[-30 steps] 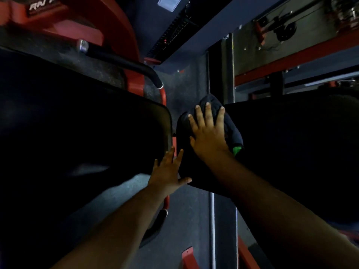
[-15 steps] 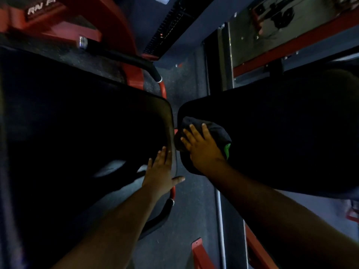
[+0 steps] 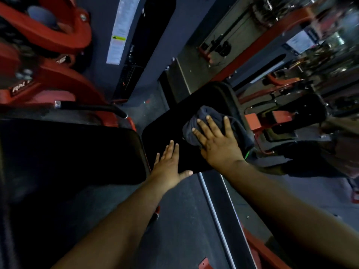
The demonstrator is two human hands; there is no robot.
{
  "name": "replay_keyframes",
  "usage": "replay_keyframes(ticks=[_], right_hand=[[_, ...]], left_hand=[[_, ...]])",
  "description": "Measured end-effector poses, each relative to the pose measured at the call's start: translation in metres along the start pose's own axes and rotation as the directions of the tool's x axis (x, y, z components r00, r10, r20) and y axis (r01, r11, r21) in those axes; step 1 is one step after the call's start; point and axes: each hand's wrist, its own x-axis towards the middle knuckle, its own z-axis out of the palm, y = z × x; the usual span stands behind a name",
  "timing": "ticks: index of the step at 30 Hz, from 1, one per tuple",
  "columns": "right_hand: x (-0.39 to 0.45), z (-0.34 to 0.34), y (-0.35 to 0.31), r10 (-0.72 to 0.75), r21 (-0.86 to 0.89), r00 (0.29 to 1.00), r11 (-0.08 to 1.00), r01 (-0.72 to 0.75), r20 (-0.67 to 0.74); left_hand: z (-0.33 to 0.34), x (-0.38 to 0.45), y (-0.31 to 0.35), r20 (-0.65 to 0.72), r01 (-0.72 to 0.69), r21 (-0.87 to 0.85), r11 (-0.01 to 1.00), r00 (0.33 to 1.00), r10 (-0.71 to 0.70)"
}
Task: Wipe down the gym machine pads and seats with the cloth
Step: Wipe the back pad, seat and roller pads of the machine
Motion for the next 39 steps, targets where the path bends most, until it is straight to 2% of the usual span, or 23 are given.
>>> replay_keyframes(ticks=[4, 8, 10, 13, 15, 19, 21, 24, 27, 28, 31, 32, 33, 35, 37, 39], right_hand=[[-0.041, 0.009, 0.018, 0.035, 0.041, 0.995, 0.999, -0.031, -0.093], [-0.06, 0.028, 0.014, -0.035, -0.027, 0.992, 0.999, 0.032, -0.118], [-0.061, 0.039, 0.003, -0.116, -0.086, 0.99, 0.99, 0.109, -0.08], [-0.055, 0.063, -0.033, -0.221, -0.142, 0.975, 0.965, 0.222, 0.023], [-0.048, 0.074, -0.057, -0.223, -0.134, 0.971, 0.963, 0.233, 0.084], [-0.015, 0.084, -0.112, -0.253, -0.115, 0.966, 0.959, 0.259, 0.062], [0.0, 0.097, -0.141, -0.316, -0.072, 0.935, 0.941, 0.33, 0.159], [0.024, 0.105, -0.177, -0.246, -0.126, 0.967, 0.959, 0.253, 0.066], [0.039, 0.117, -0.212, -0.389, -0.247, 0.883, 0.857, 0.452, 0.263], [0.051, 0.13, -0.226, -0.35, -0.274, 0.879, 0.854, 0.442, 0.324], [0.079, 0.129, -0.25, -0.14, -0.176, 0.912, 0.959, 0.222, 0.386], [0.088, 0.126, -0.254, -0.196, -0.139, 0.888, 0.951, 0.275, 0.416], [0.098, 0.127, -0.261, -0.309, -0.227, 0.883, 0.887, 0.401, 0.353], [0.116, 0.117, -0.254, -0.479, -0.248, 0.815, 0.789, 0.563, 0.327], [0.157, 0.1, -0.242, -0.405, -0.27, 0.894, 0.854, 0.444, 0.19], [0.195, 0.095, -0.231, -0.297, -0.234, 0.943, 0.916, 0.326, 0.151]], left_hand=[[-0.006, -0.006, 0.025, 0.009, -0.041, 0.051, 0.998, 0.999, 0.041], [0.003, -0.013, 0.019, 0.05, -0.005, 0.068, 0.998, 0.999, 0.002], [0.011, -0.016, 0.007, 0.063, 0.025, 0.078, 0.997, 0.998, -0.03], [0.03, -0.023, -0.027, 0.097, 0.102, 0.087, 0.991, 0.989, -0.111], [0.042, -0.028, -0.049, 0.117, 0.153, 0.1, 0.983, 0.979, -0.164], [0.076, -0.033, -0.094, 0.09, 0.213, 0.116, 0.97, 0.97, -0.224], [0.088, -0.031, -0.109, 0.077, 0.221, 0.118, 0.968, 0.97, -0.23], [0.098, -0.026, -0.129, 0.07, 0.234, 0.149, 0.961, 0.967, -0.246], [0.101, -0.024, -0.15, 0.059, 0.251, 0.211, 0.945, 0.962, -0.268], [0.101, -0.024, -0.157, 0.048, 0.251, 0.256, 0.934, 0.961, -0.272], [0.097, -0.022, -0.172, -0.002, 0.229, 0.451, 0.863, 0.967, -0.255], [0.095, -0.022, -0.176, -0.021, 0.228, 0.503, 0.834, 0.968, -0.252], [0.092, -0.02, -0.183, -0.036, 0.23, 0.546, 0.806, 0.967, -0.251], [0.087, -0.013, -0.191, -0.035, 0.221, 0.583, 0.782, 0.968, -0.248], [0.081, -0.001, -0.196, -0.026, 0.202, 0.549, 0.811, 0.974, -0.225], [0.076, 0.012, -0.196, -0.029, 0.196, 0.498, 0.845, 0.977, -0.21]])
